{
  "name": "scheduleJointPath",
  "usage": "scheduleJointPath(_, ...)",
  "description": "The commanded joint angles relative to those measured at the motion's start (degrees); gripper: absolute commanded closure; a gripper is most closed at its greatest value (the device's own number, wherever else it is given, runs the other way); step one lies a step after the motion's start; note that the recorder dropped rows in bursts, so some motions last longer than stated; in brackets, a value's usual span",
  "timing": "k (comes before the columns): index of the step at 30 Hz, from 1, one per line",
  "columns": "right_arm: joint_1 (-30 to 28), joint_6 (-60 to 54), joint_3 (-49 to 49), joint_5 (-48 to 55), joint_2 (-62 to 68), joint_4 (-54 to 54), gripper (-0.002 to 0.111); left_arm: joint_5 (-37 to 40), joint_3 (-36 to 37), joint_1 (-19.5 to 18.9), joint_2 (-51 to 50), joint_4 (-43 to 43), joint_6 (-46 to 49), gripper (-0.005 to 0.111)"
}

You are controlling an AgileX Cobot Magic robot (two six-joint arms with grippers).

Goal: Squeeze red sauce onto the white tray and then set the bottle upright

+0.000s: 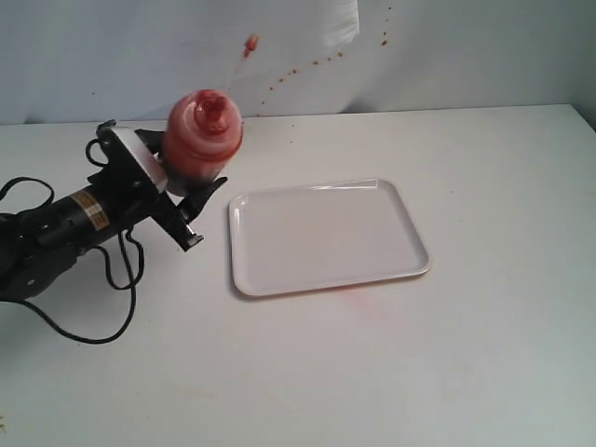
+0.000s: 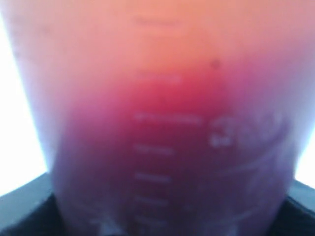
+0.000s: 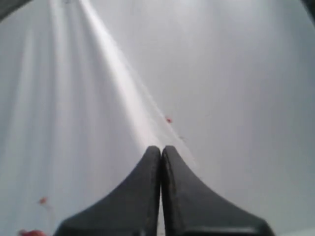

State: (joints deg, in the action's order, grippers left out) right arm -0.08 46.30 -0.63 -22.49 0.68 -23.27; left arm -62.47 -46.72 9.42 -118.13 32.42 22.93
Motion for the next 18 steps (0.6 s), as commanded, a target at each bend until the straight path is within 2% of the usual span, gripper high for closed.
scheduleJointPath(1, -0.5, 17.7, -6.7, -8.5, 8.3, -28.4, 0.108, -0.3, -3.8, 3.3, 1.2, -9.5, 7.2, 0.107)
scheduleJointPath(4, -0.5, 25.4, -11.9, -10.8, 18.7, -32.6, 0.104, -0.3, -5.5, 3.9, 1.2, -10.8, 11.7, 0.107)
scheduleJointPath(6, -0.5, 26.4, -15.0, -14.4, 26.5, -35.7, 0.091, -0.3, -5.9, 4.1, 1.2, -10.7, 16.1, 0.107)
scheduleJointPath(8, -0.5, 26.4, -18.7, -19.1, 35.6, -38.3, 0.073, -0.3, -6.3, 4.1, 1.2, -10.9, 23.1, 0.107)
scheduleJointPath(11, -0.5, 26.2, -23.8, -26.4, 48.1, -39.6, 0.031, -1.9, -6.3, 4.1, 1.2, -11.5, 30.7, 0.107)
scheduleJointPath(13, -0.5, 25.7, -28.3, -29.2, 57.2, -39.8, 0.012, -3.1, -6.3, 4.1, 1.2, -12.4, 33.9, 0.107)
scheduleJointPath(15, -0.5, 26.0, -32.9, -29.3, 64.8, -40.1, 0.003, -3.7, -6.3, 4.1, 1.2, -12.6, 37.8, 0.107)
scheduleJointPath(18, -0.5, 30.1, -40.3, -29.9, 75.2, -42.8, 0.003, -3.6, -7.2, 4.1, 1.2, -12.6, 44.9, 0.107)
